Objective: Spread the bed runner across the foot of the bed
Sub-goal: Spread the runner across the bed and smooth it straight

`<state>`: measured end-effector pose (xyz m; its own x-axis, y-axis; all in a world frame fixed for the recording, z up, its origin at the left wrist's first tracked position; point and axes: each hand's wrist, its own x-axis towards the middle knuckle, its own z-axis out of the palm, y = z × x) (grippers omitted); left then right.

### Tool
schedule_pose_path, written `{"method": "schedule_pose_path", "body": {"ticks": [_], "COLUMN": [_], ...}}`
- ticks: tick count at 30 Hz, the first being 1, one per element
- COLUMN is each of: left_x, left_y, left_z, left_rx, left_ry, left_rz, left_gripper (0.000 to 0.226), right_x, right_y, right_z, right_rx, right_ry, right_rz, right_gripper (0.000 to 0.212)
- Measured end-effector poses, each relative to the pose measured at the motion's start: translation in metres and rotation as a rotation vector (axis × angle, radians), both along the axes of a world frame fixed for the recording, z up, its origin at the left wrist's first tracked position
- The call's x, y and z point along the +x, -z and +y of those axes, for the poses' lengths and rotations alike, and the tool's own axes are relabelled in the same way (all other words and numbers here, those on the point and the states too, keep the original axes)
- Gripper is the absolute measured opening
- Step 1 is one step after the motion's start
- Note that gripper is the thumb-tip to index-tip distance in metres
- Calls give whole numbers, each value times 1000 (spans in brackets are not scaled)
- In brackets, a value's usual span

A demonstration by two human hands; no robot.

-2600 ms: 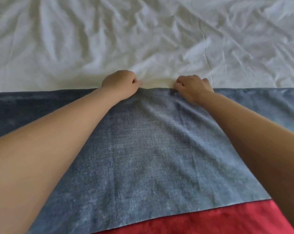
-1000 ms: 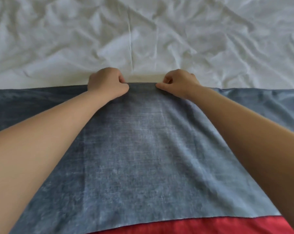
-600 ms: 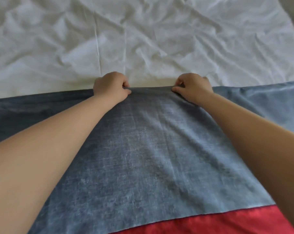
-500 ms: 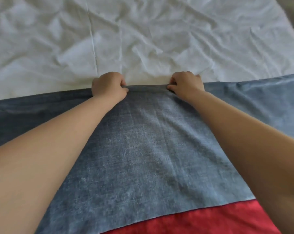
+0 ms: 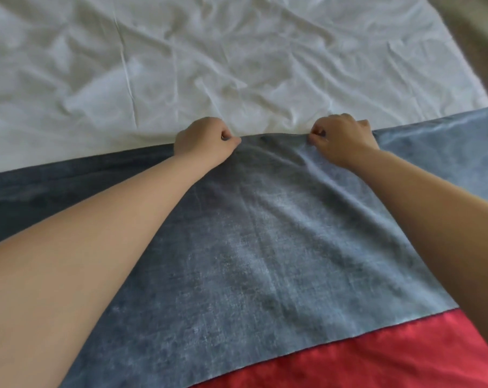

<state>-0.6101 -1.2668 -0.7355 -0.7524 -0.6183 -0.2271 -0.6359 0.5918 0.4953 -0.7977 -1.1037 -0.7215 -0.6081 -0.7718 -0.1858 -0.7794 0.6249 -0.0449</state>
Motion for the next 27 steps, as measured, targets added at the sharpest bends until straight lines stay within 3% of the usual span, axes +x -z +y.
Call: {"method": "schedule_pose_path", "body": {"ticks": [4, 7, 9, 12, 17, 23, 27], "left_x": [-35, -58, -69, -83, -101, -118, -154], "left_y": [3, 3, 4, 5, 7, 0, -1], "left_z": [14, 23, 29, 36, 48, 62, 83], "left_rx": [60, 74, 107, 95, -70, -9, 75], "left_ry": [2, 14, -1, -12, -150, -156, -125], "left_rz": [14, 33, 16, -9, -81, -109, -24], "left_gripper": [23, 16, 18, 16, 12, 11, 21], "right_x": [-33, -55, -68, -87, -92, -129, -177], "right_y": [6, 2, 1, 8, 28, 18, 13], "right_z": [4, -3, -2, -2, -5, 17, 58], "right_rx": [37, 25, 22, 58, -76, 5, 42], "right_ry": [-10, 58, 46, -151, -212, -206, -161], "right_rz": [-169, -511, -667, -533, -307, -470, -502], "right_gripper": [29, 42, 36, 17, 23, 46, 32]}}
